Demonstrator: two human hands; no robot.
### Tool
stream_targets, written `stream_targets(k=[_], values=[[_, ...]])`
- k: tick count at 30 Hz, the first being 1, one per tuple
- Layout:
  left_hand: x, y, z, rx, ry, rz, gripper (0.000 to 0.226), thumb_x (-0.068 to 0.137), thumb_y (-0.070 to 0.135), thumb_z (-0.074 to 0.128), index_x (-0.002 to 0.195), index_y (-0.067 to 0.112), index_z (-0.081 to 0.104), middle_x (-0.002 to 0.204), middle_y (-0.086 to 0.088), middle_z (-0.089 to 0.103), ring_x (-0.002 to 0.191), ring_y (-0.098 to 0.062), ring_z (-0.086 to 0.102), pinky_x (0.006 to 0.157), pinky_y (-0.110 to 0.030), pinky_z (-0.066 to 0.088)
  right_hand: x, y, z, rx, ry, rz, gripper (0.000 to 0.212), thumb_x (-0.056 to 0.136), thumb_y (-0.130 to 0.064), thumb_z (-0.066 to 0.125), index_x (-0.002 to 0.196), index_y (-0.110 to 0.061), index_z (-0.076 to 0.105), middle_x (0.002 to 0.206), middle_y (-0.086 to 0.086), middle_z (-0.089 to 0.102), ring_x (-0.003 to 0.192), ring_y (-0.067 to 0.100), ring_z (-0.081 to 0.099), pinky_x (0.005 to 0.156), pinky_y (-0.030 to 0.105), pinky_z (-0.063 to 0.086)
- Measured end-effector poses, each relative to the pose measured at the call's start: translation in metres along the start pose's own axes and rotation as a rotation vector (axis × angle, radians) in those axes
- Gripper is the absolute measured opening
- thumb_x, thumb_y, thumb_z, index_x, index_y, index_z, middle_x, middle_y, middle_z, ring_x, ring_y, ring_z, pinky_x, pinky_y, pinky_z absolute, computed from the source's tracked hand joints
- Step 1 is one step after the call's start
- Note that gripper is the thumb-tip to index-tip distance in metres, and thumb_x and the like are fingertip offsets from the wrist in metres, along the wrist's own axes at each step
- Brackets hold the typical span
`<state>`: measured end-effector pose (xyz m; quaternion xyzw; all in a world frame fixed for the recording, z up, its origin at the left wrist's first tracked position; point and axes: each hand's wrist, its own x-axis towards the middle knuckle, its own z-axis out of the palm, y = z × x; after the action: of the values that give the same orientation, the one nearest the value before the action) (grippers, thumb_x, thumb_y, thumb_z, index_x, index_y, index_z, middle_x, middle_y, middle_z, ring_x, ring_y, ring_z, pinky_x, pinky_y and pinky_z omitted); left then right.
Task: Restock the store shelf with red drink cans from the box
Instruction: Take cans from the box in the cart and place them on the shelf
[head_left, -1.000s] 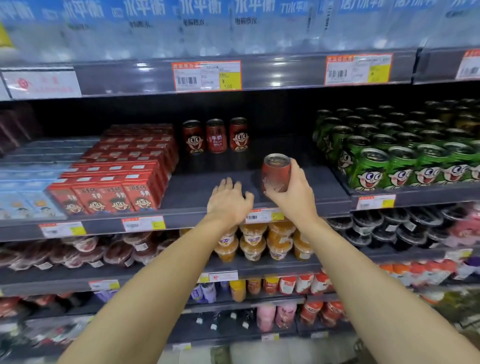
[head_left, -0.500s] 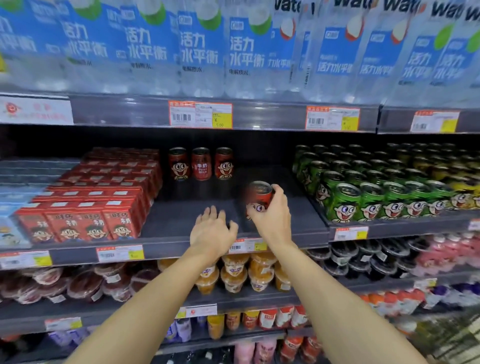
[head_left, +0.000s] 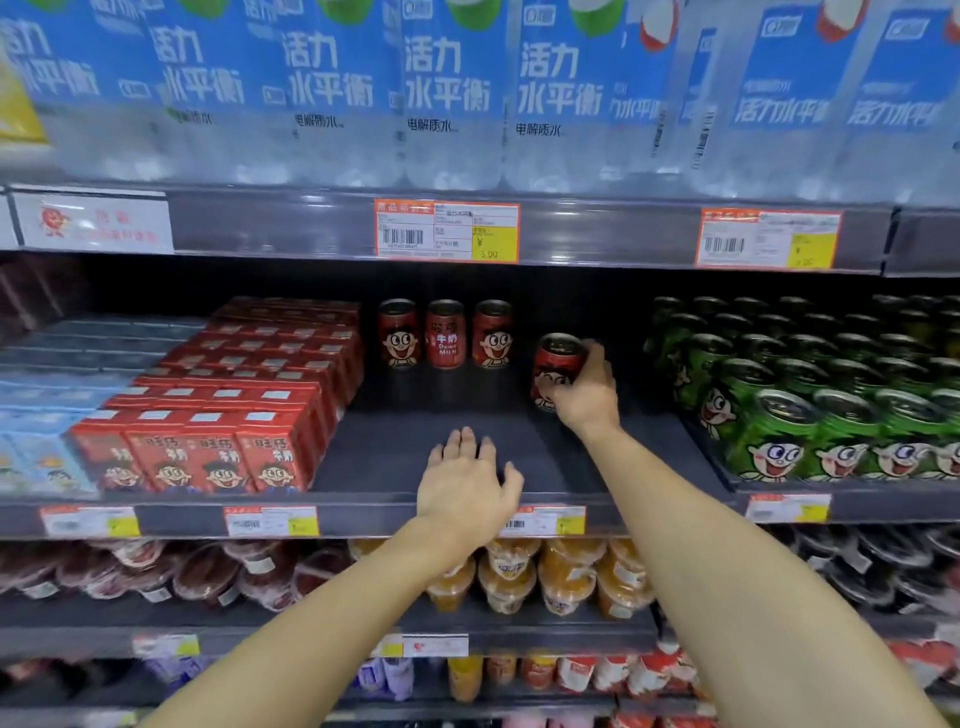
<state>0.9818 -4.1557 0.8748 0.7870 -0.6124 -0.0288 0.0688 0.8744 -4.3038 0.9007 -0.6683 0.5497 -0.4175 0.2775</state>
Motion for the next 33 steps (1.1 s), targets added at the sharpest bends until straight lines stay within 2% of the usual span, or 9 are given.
stream_targets(k=[5,22,25,28,33], values=[[-0.001,0.001,0.002,0.057,0.006,0.001,0.063,0.102,0.045,0.02,0.153,0.009,0.024,0.16,-0.018,0.018,0.149,-0.027,0.014,0.12,-0.04,0.012,0.02,0.008,0.006,0.009,-0.015,-0.013,0.074,0.08,-0.023,0.08,0.143,-0.016,0.041,0.135,0.013,0.051,0.124,0.032,0.051,0.096,0.031,0.04],[0.002,-0.002,0.008,0.109,0.016,0.026,0.065,0.1,0.047,0.015,0.154,0.01,0.022,0.16,-0.017,0.016,0.149,-0.027,0.012,0.121,-0.04,0.011,0.067,0.013,0.024,0.021,-0.051,-0.041,0.082,0.081,-0.025,0.08,0.149,-0.016,0.034,0.142,0.014,0.048,0.128,0.033,0.05,0.103,0.039,0.042],[0.001,-0.001,0.008,0.101,0.019,0.019,0.075,0.093,0.051,0.004,0.154,0.01,0.021,0.161,-0.016,0.015,0.149,-0.027,0.011,0.121,-0.04,0.01,0.075,0.014,0.027,0.007,-0.062,-0.065,0.081,0.081,-0.026,0.08,0.148,-0.015,0.036,0.141,0.016,0.049,0.127,0.035,0.051,0.103,0.041,0.043],[0.0,-0.001,0.007,0.086,0.042,0.028,0.098,0.073,0.054,-0.014,0.153,0.011,0.023,0.16,-0.017,0.016,0.149,-0.027,0.012,0.121,-0.039,0.01,0.082,0.014,0.03,0.013,-0.057,-0.064,0.079,0.08,-0.025,0.08,0.146,-0.015,0.039,0.137,0.018,0.054,0.124,0.036,0.054,0.101,0.04,0.044],[0.0,-0.001,0.009,0.073,0.063,0.024,0.1,0.071,0.054,-0.015,0.153,0.012,0.023,0.161,-0.015,0.016,0.149,-0.026,0.012,0.121,-0.038,0.008,0.092,0.013,0.033,0.005,-0.069,-0.074,0.078,0.079,-0.027,0.081,0.144,-0.013,0.04,0.132,0.017,0.058,0.121,0.036,0.056,0.1,0.04,0.047]])
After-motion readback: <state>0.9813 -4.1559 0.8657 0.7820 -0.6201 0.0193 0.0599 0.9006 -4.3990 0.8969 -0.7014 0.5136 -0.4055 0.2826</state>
